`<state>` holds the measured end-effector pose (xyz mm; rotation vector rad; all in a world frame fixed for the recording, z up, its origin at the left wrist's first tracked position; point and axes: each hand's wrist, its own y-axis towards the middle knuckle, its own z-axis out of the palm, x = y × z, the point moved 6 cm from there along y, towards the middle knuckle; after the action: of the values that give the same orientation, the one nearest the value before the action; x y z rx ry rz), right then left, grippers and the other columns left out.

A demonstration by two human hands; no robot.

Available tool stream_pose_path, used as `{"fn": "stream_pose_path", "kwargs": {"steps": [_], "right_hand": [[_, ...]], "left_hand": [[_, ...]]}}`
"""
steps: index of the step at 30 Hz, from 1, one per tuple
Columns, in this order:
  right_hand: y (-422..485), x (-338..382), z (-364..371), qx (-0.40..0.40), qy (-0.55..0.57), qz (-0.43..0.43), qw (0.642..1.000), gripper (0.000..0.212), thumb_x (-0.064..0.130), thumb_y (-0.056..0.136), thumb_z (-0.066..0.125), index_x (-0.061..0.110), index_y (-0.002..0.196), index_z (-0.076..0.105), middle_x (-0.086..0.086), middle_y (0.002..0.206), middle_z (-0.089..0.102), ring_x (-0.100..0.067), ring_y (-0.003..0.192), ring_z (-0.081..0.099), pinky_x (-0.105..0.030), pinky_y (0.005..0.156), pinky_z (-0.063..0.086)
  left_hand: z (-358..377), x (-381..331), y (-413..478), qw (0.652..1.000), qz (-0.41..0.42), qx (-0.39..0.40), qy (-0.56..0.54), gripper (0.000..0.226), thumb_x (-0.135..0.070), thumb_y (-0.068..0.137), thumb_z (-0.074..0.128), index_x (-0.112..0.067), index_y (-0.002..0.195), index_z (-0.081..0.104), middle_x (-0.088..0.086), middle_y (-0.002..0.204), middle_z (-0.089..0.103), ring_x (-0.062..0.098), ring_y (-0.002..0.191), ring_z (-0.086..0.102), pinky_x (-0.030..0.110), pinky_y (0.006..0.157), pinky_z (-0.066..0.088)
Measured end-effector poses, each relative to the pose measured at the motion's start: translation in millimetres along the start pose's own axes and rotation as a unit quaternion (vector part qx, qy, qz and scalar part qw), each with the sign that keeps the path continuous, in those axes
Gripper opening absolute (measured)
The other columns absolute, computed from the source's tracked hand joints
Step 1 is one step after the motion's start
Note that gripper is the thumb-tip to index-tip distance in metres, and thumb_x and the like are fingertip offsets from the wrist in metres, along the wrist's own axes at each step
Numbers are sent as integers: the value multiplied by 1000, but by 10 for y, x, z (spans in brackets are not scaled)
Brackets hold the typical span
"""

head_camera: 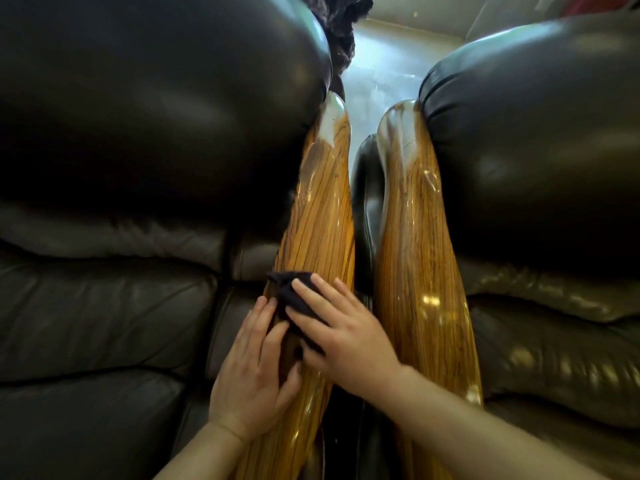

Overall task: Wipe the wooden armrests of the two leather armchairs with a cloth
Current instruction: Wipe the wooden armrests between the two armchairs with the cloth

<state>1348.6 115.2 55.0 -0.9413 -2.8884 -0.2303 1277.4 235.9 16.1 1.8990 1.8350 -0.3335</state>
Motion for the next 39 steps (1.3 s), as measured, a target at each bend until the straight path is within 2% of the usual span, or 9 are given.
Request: {"fn": "stream_pose_path", "kwargs": {"steps": [2, 6, 9, 15, 18, 21, 23, 32, 39], "right_hand": [[173, -212, -51, -10, -11, 6, 1000, 48, 41, 96, 48, 27, 141, 51, -2, 163, 30, -23, 154, 17, -50, 123, 18], [896, -653, -210, -55, 28, 178, 982, 49, 39, 94, 52, 24, 141, 54, -5, 161, 34, -28, 152, 22, -50, 123, 19], [1150, -684, -202, -58, 20, 239, 969, 51, 39, 96, 49, 24, 145, 49, -6, 162, 32, -30, 152, 19, -49, 124, 15], [501, -103, -35, -30, -14, 105, 994, 50, 40, 98, 44, 26, 147, 44, -4, 163, 30, -27, 154, 16, -48, 124, 16], [115, 16, 39, -23, -4, 53, 998, 47, 36, 100, 47, 25, 145, 46, -3, 163, 30, -24, 154, 15, -49, 122, 21], [111, -91, -6, -2, -18, 5, 1000, 45, 37, 99, 50, 24, 142, 52, -3, 161, 34, -24, 153, 19, -49, 121, 25], [309, -231, -74, -3, -29, 22, 999, 47, 39, 98, 48, 23, 141, 53, -5, 161, 34, -25, 152, 22, -49, 122, 23], [1326, -765, -221, -27, -5, 300, 954, 56, 37, 102, 42, 15, 152, 37, -16, 166, 17, -35, 153, 12, -48, 124, 14], [513, 93, 6, -43, -42, 202, 977, 57, 36, 100, 46, 15, 151, 36, -13, 166, 18, -31, 155, 7, -52, 123, 18]], "left_hand": [[8, 3, 7, 1000, 5, -5, 8, 64, -43, 87, 51, -11, 141, 40, 10, 160, 25, 23, 152, 15, 44, 119, 25], [3, -6, 4, 1000, 7, -13, 20, 66, -43, 88, 52, -9, 144, 39, 11, 159, 26, 24, 151, 17, 42, 119, 24], [-5, -8, -10, 1000, -5, -5, 30, 67, -46, 89, 49, -12, 145, 36, 9, 160, 24, 22, 152, 14, 46, 118, 28], [-48, -40, 7, 1000, -3, 4, 24, 62, -41, 86, 53, -12, 139, 42, 12, 159, 27, 22, 152, 14, 47, 117, 32], [-70, -37, -2, 1000, -10, -2, 0, 41, -40, 86, 53, -19, 122, 49, 8, 159, 27, 18, 152, 11, 44, 116, 31], [-83, -13, -16, 1000, -17, 0, 3, 43, -43, 89, 51, -19, 125, 50, 5, 160, 25, 15, 152, 9, 38, 117, 24], [-71, -25, -24, 1000, -10, 4, 16, 49, -42, 89, 51, -16, 131, 49, 7, 161, 25, 17, 152, 9, 39, 119, 21], [-64, -25, -45, 999, -21, 31, 25, 53, -45, 94, 48, -20, 140, 41, 4, 164, 17, 15, 153, 1, 37, 119, 8], [-385, 61, -245, 996, -45, 71, -7, 61, -48, 95, 33, -24, 151, 31, -6, 164, 10, 3, 150, -7, 31, 123, 5]]}}
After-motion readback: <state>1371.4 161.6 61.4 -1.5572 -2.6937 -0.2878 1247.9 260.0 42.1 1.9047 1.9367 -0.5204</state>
